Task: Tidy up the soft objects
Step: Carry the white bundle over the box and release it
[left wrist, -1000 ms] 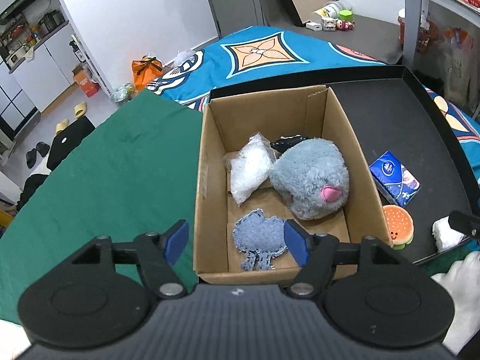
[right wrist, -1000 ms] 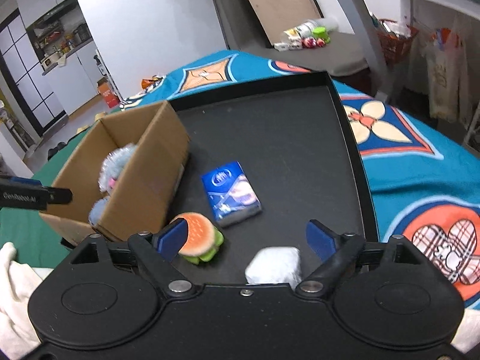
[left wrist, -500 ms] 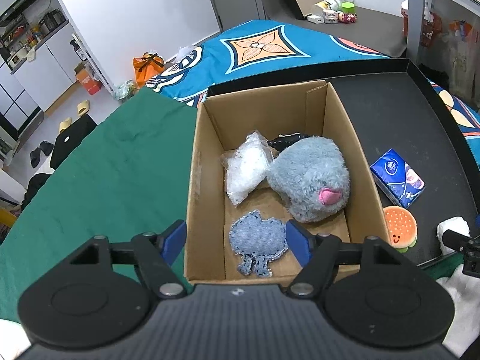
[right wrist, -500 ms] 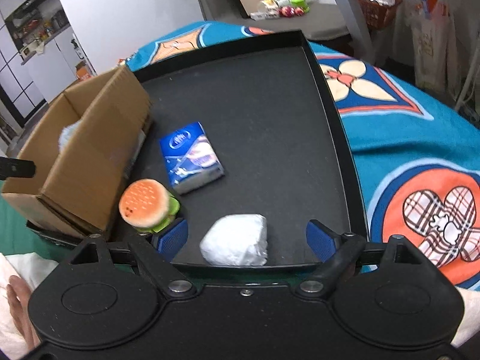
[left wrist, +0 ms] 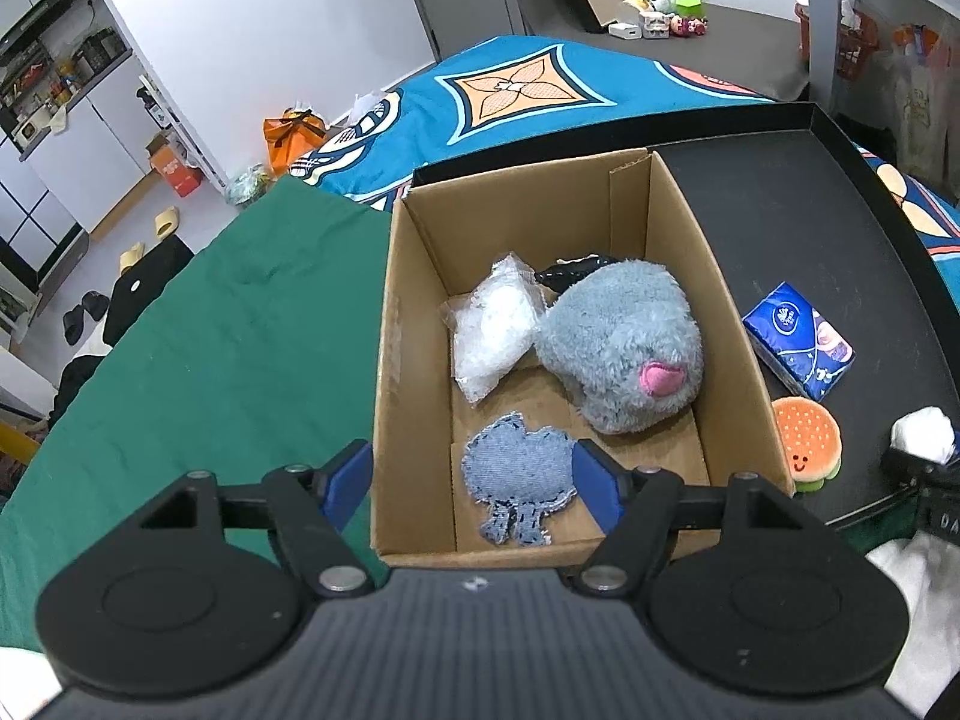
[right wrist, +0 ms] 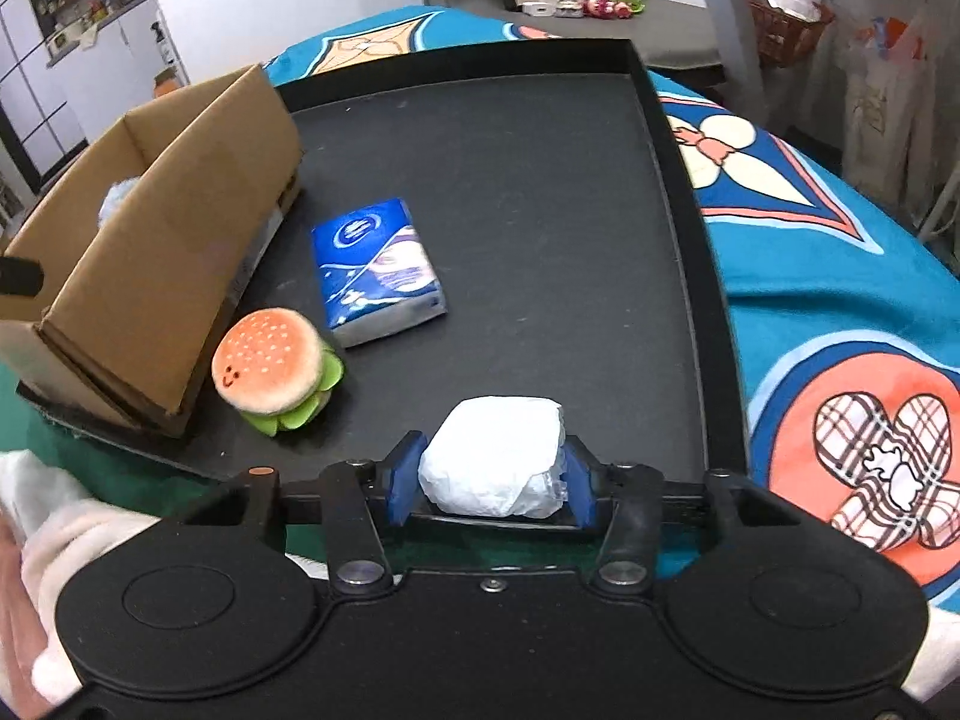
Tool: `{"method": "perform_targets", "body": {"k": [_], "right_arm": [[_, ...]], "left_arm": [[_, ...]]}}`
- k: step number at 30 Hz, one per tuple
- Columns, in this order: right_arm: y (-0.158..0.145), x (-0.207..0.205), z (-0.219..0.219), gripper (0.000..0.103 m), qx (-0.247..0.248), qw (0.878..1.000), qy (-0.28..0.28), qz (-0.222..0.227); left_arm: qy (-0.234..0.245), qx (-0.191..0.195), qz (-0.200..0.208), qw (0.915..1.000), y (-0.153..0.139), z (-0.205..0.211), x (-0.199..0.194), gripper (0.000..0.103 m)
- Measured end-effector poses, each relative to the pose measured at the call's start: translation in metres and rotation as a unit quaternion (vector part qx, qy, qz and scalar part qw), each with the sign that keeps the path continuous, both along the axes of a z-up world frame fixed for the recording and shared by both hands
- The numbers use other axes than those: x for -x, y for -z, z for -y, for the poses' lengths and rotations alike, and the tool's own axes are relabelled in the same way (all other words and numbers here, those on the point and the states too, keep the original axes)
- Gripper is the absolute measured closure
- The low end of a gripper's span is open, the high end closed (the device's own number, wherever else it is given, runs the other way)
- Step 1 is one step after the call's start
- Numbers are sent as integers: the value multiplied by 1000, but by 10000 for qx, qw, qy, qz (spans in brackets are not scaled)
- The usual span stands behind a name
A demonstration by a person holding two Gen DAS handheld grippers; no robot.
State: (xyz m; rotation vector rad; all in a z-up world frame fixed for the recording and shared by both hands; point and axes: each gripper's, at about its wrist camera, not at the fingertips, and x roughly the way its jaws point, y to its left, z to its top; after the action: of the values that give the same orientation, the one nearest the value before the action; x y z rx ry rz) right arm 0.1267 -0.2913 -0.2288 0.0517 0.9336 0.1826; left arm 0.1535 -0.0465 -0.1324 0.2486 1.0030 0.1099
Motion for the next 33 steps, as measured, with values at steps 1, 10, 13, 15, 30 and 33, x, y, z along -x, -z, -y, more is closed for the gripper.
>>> {"method": "perform_targets", "body": {"k": [1,10,13,15,30,33], "right_arm": [[-1,0,1,56,-14,10000,15,24],[-34,1,-2,56,-192,9984,-19,529],[-42,-1,-5,56,-192,9979,-59,619],[-48,-2,-8,56,-211,9973,-98,699],[-92,-10,-50,56,-543,9868,-742,1333],[-98,-14,-61,56,-550,9848,-841,1414]], "left_arm": [[-8,12,11,10000,0,-1,1,31],[-79,132,134,9998,-7,-10,6,31],[-115,213,172,9996,-8,-13,7,31],[-147,255,184,9994,-8,-16,6,31],[-287,664,255,9971,-6,-37,10,32],[-291,803,231,9961,-5,-42,11,34]]}}
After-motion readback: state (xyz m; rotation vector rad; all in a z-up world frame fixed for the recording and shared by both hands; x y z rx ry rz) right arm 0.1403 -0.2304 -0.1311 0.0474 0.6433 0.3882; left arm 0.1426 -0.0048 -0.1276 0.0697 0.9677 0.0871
